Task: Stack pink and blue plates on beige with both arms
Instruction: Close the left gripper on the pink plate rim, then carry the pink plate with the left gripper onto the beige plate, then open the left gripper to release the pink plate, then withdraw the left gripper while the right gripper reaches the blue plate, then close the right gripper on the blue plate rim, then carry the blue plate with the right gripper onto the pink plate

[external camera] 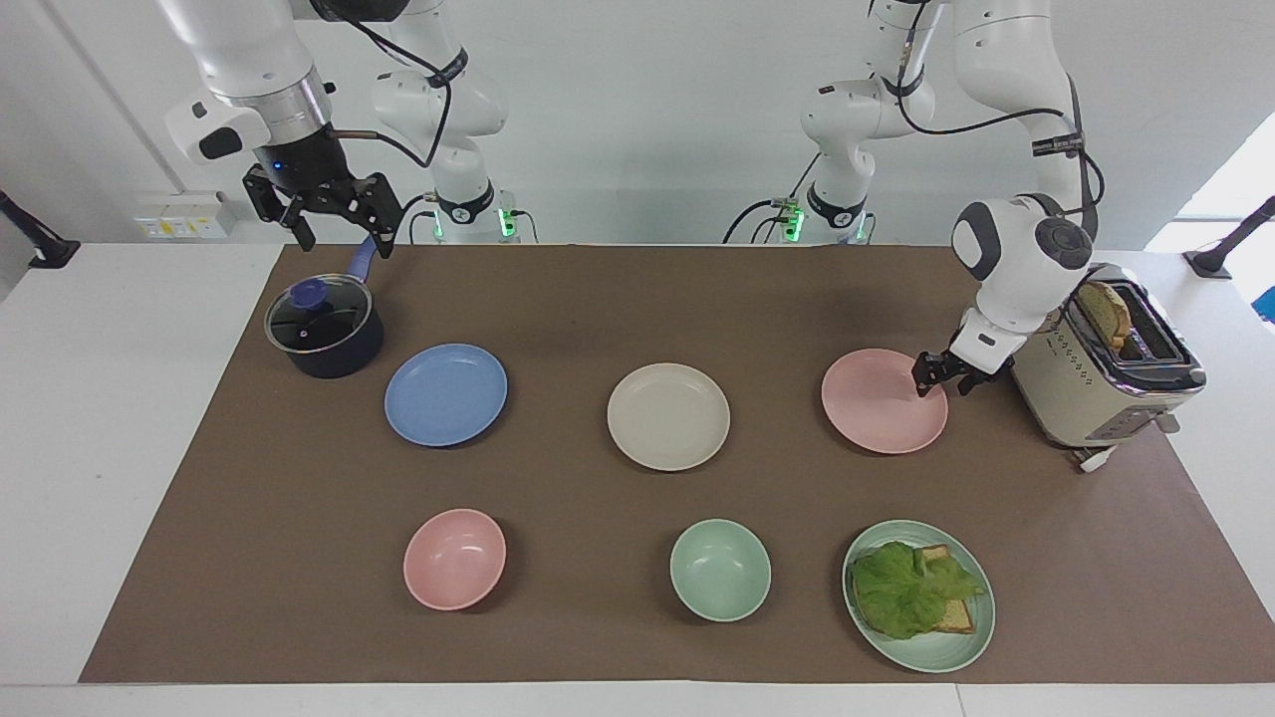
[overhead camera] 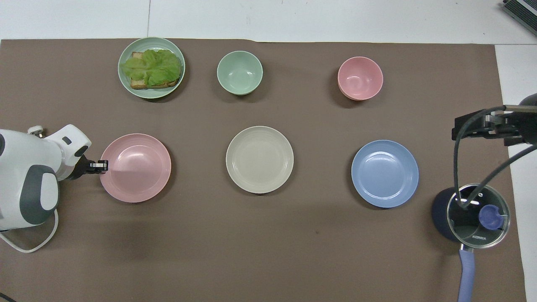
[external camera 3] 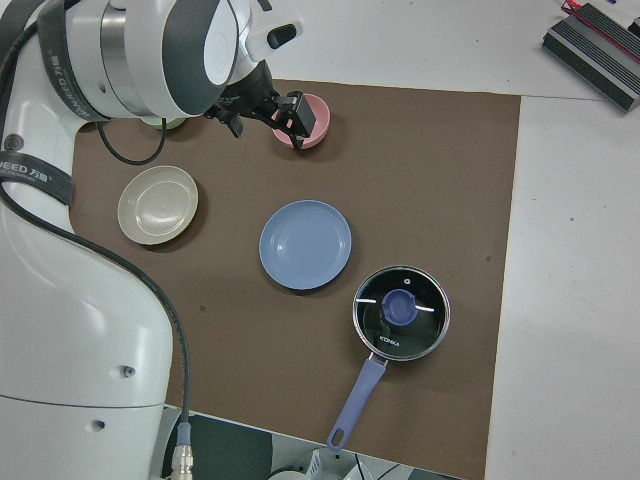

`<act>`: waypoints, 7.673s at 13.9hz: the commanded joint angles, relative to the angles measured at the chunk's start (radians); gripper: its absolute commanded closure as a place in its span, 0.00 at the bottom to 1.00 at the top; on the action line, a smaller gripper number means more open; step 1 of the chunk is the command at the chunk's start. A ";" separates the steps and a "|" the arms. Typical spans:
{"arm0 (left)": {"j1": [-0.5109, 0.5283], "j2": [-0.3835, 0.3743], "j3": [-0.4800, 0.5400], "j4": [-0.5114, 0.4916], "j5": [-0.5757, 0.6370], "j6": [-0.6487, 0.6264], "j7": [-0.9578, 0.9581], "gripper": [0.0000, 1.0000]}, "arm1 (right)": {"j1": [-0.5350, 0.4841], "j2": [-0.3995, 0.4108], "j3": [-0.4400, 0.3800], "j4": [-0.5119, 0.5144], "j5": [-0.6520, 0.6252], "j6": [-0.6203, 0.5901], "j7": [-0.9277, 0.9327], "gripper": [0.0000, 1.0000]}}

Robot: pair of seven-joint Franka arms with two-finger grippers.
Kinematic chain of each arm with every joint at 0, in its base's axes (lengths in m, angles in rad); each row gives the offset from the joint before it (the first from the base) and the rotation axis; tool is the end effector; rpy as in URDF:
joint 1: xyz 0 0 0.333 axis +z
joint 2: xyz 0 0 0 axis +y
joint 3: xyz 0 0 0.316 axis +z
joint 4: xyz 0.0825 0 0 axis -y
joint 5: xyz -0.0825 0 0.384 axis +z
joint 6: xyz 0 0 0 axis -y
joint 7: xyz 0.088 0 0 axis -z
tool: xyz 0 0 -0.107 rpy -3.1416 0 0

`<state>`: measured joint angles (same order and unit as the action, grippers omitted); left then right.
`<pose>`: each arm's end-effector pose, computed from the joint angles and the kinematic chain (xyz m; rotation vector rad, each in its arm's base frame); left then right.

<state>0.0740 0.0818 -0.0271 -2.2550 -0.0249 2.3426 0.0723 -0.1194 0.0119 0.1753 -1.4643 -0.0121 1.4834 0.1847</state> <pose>0.5300 0.0245 0.3280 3.1218 -0.0125 0.0109 0.5487 0.0286 0.6601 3.1259 -0.2033 0.0134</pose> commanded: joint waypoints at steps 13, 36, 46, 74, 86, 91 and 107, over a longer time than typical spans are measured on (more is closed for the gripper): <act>-0.054 -0.040 -0.023 0.307 -0.113 -0.367 -0.181 1.00 | -0.008 -0.004 0.003 0.002 0.026 -0.012 -0.013 0.00; -0.597 0.053 -0.027 0.115 -0.121 0.110 -0.750 1.00 | -0.034 -0.021 -0.007 -0.042 0.024 0.034 -0.016 0.00; -0.594 0.095 -0.027 0.124 -0.121 0.146 -0.727 0.93 | -0.034 -0.027 -0.007 -0.059 0.026 0.044 -0.022 0.00; -0.115 -0.157 -0.011 0.543 -0.007 -0.724 -0.115 0.00 | -0.111 0.083 -0.008 -0.583 0.061 0.673 -0.261 0.00; -0.115 -0.175 0.004 0.686 -0.015 -0.907 -0.121 0.00 | -0.132 0.164 -0.008 -0.725 0.063 0.862 -0.309 0.15; -0.114 -0.201 0.010 0.661 -0.015 -0.911 -0.123 0.00 | -0.135 0.183 -0.008 -0.723 0.063 0.867 -0.323 0.22; -0.114 -0.197 0.012 0.667 -0.015 -0.904 -0.121 0.00 | -0.131 0.085 0.001 -0.671 0.167 0.746 -0.453 1.00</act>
<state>-0.0488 -0.1036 -0.0111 -1.5859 -0.0458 1.4502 -0.0564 -0.2525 0.1449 0.1659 -2.1368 0.1097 2.2652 -0.2312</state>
